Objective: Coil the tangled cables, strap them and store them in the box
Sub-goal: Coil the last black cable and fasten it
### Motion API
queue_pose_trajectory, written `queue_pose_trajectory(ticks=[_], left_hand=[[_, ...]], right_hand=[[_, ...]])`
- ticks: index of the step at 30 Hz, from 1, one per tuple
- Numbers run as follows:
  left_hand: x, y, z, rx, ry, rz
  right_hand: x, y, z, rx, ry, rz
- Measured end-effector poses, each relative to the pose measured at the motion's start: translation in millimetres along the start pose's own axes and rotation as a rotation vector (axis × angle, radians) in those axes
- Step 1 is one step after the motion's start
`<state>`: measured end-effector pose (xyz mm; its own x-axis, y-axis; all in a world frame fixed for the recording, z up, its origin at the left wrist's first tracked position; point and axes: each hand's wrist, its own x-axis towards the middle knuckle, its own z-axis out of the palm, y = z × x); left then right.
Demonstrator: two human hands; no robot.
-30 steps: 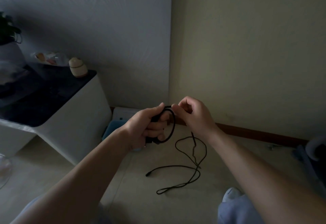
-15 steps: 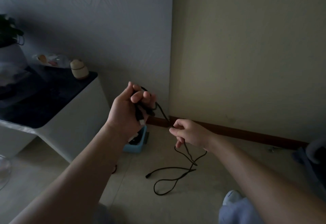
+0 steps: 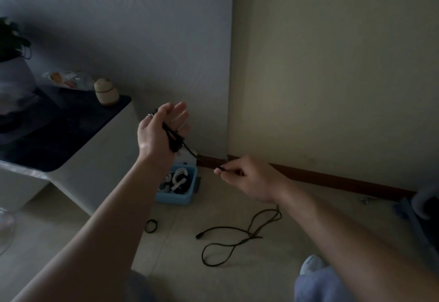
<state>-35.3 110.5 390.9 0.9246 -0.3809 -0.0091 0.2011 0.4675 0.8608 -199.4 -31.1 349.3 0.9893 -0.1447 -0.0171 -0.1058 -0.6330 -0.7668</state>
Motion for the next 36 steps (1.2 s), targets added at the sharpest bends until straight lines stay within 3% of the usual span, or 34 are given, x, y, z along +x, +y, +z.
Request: queue_pose_trajectory(ticks=[3,8,13,17,22,29,36], left_hand=[[-6,-11,4,0.316,-0.057,0.125],[-19,-36,5,0.754,-0.266,0.111],[-45,-41,13,0.555,-0.534,-0.209],[-55,-33,14,0.506,-0.799,-0.412],[-63,-22,16,0.281,-0.817,-0.478],[-53,-8,13,-0.099,-0.732,-0.513],[-37,3,13,-0.352,-0.509,-0.413]], right_hand=[[-5,-17,5,-0.048,0.001,-0.061],[-7,-29,0,-0.073,0.350,-0.285],[-6,-18,-17,0.050,0.668,-0.228],[-4,-3,-30,0.080,0.759,-0.135],[5,11,-26,0.162,0.601,-0.051],[10,36,-12,0.550,0.043,0.136],[5,42,-4,0.412,-0.133,0.413]])
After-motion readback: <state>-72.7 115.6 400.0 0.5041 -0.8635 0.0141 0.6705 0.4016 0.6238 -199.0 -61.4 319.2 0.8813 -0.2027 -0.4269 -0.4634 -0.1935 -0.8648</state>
